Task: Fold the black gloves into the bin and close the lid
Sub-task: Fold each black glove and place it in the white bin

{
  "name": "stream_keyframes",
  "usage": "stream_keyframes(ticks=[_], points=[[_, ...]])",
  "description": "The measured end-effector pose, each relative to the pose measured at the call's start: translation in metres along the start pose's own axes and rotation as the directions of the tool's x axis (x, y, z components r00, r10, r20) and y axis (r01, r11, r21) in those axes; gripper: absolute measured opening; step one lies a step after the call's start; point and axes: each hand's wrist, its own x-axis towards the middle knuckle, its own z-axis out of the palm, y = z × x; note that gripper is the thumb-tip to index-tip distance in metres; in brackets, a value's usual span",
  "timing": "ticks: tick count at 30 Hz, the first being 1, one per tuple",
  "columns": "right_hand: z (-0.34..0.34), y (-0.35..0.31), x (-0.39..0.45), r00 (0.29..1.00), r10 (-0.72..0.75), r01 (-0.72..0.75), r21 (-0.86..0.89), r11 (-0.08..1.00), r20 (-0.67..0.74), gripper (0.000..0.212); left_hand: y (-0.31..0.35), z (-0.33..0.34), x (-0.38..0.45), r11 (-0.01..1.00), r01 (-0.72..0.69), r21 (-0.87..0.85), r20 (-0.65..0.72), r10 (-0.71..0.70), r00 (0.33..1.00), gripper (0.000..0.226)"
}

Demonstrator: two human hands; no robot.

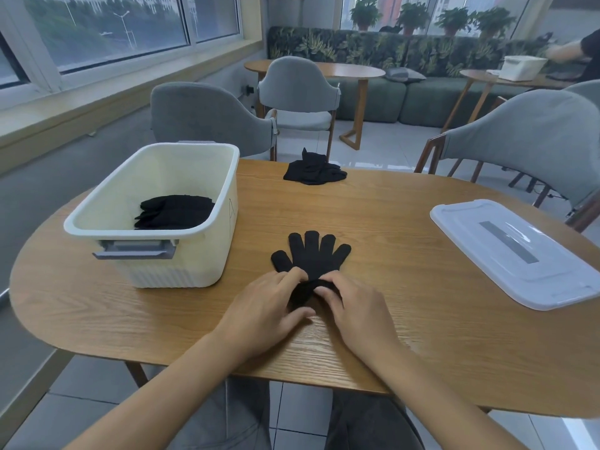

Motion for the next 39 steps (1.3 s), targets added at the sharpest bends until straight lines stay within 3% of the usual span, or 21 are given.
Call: stream_keyframes(ticks=[8,12,17,20,24,27,29,35,39], points=[[0.003,0.007,0.023,0.994,0.107,-0.108,0.103,0.989,0.016,0.024,-0.003,0.004,0.020,0.912,0.264,-0.315,-0.048,-0.293,0.955,0.018],[0.011,0.009,0.026,0.990,0.142,-0.138,0.122,0.983,-0.017,0.025,-0.005,0.010,0.028,0.877,0.326,-0.352,-0.087,-0.377,0.922,0.017],[0.014,0.011,0.025,0.988,0.153,-0.151,0.074,0.986,-0.032,0.029,-0.005,0.018,0.029,0.911,0.289,-0.294,-0.191,-0.353,0.916,0.022],[0.011,0.007,0.021,0.979,0.153,-0.141,0.096,0.985,-0.133,0.026,-0.007,0.021,0.030,0.920,0.273,-0.280,-0.213,-0.337,0.917,0.024],[0.006,0.001,0.012,0.962,-0.046,0.054,0.024,0.998,-0.268,0.005,-0.007,0.024,0.030,0.939,0.212,-0.270,-0.226,-0.275,0.934,0.016],[0.010,0.000,0.008,0.955,-0.231,0.210,-0.125,0.970,-0.185,0.011,-0.010,0.027,0.031,0.939,0.175,-0.295,-0.216,-0.244,0.945,0.008],[0.013,-0.001,0.007,0.955,-0.276,0.253,-0.189,0.949,-0.108,0.017,-0.011,0.028,0.031,0.945,0.147,-0.292,-0.232,-0.219,0.948,0.007],[0.015,0.001,0.003,0.988,-0.149,0.139,-0.212,0.967,-0.032,0.031,-0.008,0.031,0.025,0.996,-0.012,-0.087,-0.295,-0.014,0.955,0.003],[0.015,0.000,0.003,0.998,-0.069,0.069,-0.191,0.979,0.003,0.039,-0.009,0.029,0.021,0.998,-0.038,-0.040,-0.263,0.026,0.964,0.013]])
